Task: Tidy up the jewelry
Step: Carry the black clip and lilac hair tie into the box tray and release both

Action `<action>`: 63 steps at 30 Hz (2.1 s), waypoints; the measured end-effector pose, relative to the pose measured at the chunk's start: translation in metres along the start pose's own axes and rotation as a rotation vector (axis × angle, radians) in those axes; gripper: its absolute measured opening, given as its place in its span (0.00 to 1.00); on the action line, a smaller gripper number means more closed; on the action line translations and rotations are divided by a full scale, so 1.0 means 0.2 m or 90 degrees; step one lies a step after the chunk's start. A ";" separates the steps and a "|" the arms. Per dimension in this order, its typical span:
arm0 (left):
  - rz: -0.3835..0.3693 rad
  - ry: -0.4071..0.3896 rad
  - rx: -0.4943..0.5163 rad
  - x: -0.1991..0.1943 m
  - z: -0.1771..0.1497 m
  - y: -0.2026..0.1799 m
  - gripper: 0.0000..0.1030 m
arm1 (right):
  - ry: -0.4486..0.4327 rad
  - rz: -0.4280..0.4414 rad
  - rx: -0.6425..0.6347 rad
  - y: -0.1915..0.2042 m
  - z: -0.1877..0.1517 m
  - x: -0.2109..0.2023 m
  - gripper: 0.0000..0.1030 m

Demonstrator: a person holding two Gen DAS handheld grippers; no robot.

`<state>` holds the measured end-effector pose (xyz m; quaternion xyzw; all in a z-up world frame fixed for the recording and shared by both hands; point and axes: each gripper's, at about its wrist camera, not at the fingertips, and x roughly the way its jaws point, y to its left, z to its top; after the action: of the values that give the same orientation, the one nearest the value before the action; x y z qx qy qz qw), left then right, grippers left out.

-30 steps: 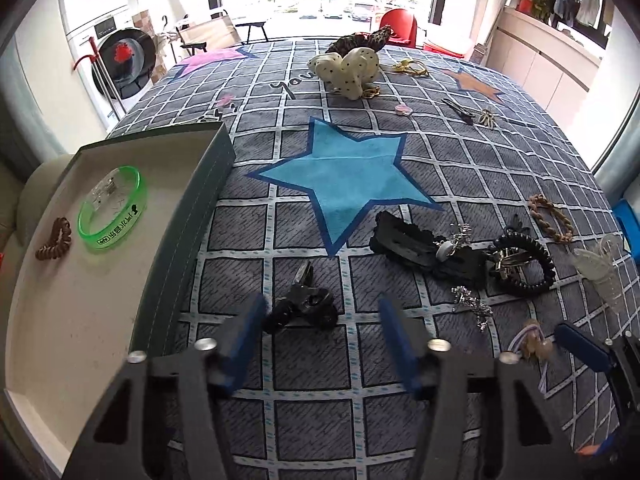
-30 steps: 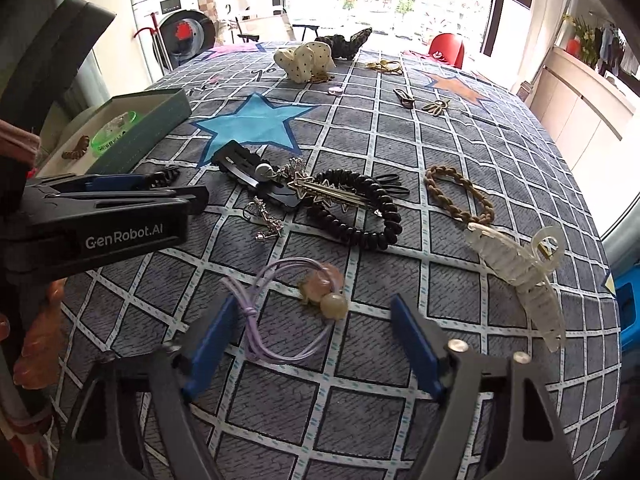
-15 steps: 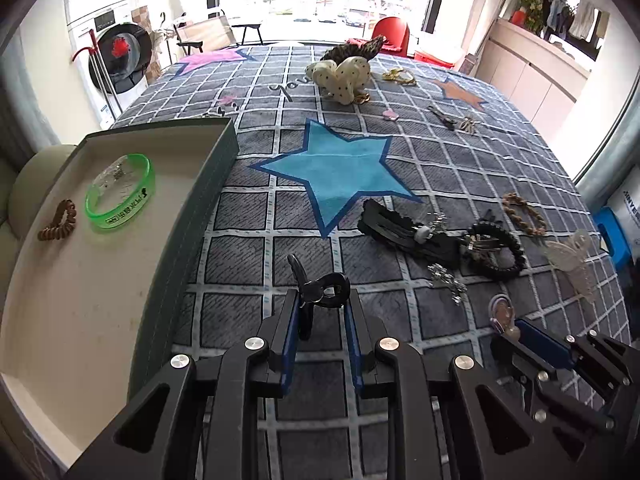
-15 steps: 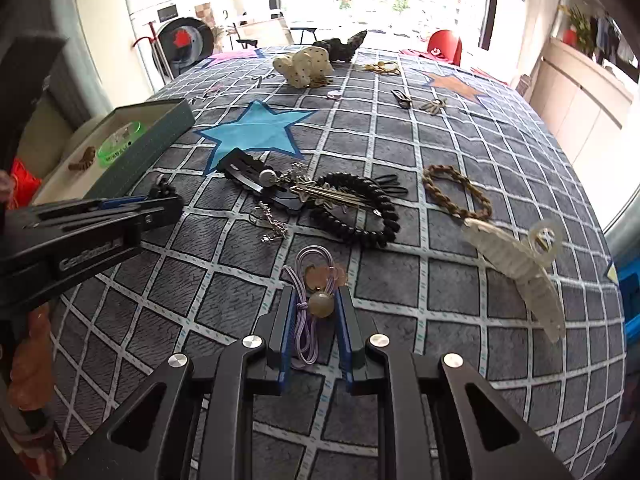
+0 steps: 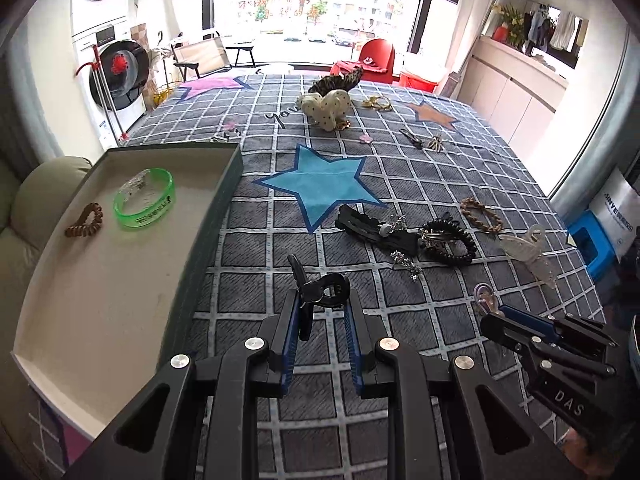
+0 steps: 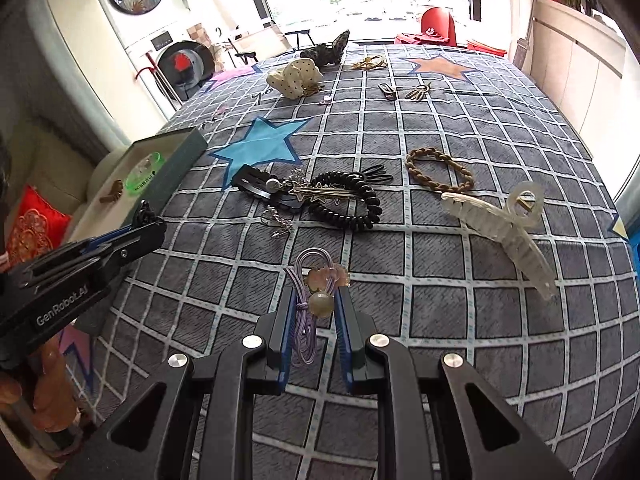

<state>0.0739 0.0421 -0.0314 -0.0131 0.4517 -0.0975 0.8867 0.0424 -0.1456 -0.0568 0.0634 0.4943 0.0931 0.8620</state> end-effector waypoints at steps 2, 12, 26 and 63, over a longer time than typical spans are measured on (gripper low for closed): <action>0.001 -0.006 -0.002 -0.03 -0.01 0.02 0.23 | -0.002 0.002 0.000 0.01 0.00 -0.01 0.20; 0.010 -0.036 -0.035 -0.15 -0.05 0.16 0.23 | -0.010 0.009 -0.030 0.16 0.04 -0.07 0.20; 0.078 -0.063 -0.099 -0.25 -0.04 0.52 0.23 | -0.014 0.047 -0.097 0.48 0.22 -0.06 0.20; 0.189 0.079 -0.215 0.24 0.15 1.18 0.23 | 0.103 0.047 -0.215 1.06 0.78 0.83 0.20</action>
<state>0.1625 0.2625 -0.0782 -0.0883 0.5123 0.1103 0.8471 0.2398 0.0946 -0.0754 -0.0720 0.5365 0.2115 0.8138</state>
